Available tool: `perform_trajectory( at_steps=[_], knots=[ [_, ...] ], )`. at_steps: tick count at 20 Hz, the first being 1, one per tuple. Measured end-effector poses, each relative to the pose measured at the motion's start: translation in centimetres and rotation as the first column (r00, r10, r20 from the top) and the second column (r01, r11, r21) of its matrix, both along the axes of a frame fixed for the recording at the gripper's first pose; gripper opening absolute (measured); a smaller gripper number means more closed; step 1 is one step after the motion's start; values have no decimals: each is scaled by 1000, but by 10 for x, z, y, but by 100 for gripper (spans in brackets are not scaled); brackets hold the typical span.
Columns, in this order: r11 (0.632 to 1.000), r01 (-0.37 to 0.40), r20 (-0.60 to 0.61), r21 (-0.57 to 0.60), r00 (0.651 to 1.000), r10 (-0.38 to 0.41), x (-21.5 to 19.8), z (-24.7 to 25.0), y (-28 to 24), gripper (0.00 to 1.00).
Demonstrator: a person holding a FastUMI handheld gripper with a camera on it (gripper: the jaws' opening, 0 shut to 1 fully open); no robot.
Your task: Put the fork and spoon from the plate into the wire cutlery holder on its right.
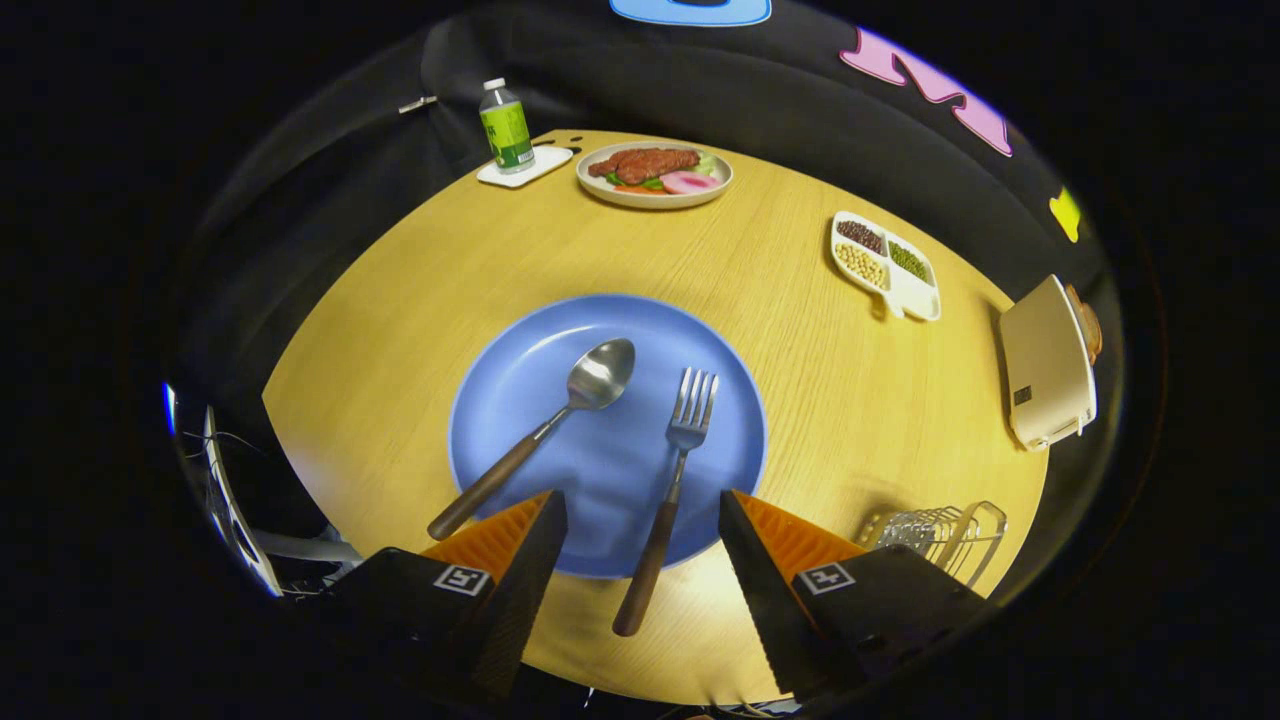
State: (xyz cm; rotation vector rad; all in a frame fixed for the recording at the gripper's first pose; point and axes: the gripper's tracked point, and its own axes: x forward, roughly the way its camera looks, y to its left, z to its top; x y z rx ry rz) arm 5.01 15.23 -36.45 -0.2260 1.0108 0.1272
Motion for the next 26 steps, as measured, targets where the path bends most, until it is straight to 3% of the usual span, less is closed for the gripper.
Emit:
perform_trajectory(
  at_steps=[4,8,9,10,11,17,21,26],
  knots=[
    [1000,23,-69,-10,997,-23,0,-21,3,83],
    [994,112,-128,-8,985,-112,-1,-35,-4,43],
    [992,124,-125,1,984,-123,1,-38,-5,27],
    [990,143,-117,-3,983,-142,2,-33,-11,28],
    [988,151,-128,28,981,-146,5,-33,-7,16],
    [977,148,-170,151,978,-121,-5,-17,-4,6],
    [972,145,-155,185,981,-117,-24,26,-16,6],
    [987,94,-153,132,985,-74,-65,89,-67,6]
  ],
)
